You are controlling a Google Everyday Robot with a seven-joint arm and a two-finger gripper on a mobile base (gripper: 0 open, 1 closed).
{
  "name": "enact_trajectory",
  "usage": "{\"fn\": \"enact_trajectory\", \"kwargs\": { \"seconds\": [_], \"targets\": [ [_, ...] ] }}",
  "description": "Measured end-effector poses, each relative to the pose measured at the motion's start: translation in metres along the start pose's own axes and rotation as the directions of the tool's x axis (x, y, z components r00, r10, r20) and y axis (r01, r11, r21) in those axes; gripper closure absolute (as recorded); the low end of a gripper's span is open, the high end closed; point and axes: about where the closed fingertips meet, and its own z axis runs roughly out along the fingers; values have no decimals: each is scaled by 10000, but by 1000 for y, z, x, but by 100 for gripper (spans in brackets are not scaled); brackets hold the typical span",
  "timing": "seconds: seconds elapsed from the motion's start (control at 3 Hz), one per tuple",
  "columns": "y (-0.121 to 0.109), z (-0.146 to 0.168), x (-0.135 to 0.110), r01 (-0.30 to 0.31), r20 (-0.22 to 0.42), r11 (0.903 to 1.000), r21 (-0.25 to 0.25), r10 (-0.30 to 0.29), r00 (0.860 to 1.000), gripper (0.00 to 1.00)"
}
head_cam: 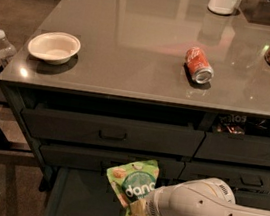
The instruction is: Pick green rice chip bag from bottom drawer and place on counter
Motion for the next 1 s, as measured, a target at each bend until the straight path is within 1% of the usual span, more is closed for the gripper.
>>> {"fn": "enact_trajectory", "kwargs": {
  "seconds": [0.33, 0.67, 1.0],
  "targets": [
    [0, -7, -9, -112, 200, 9999, -86, 114, 9997, 100],
    [-4, -55, -41, -53, 974, 9997, 256, 28, 9952, 100],
    [-9, -137, -85, 408, 1893, 9876, 1517, -696, 9794, 100]
  ]
}}
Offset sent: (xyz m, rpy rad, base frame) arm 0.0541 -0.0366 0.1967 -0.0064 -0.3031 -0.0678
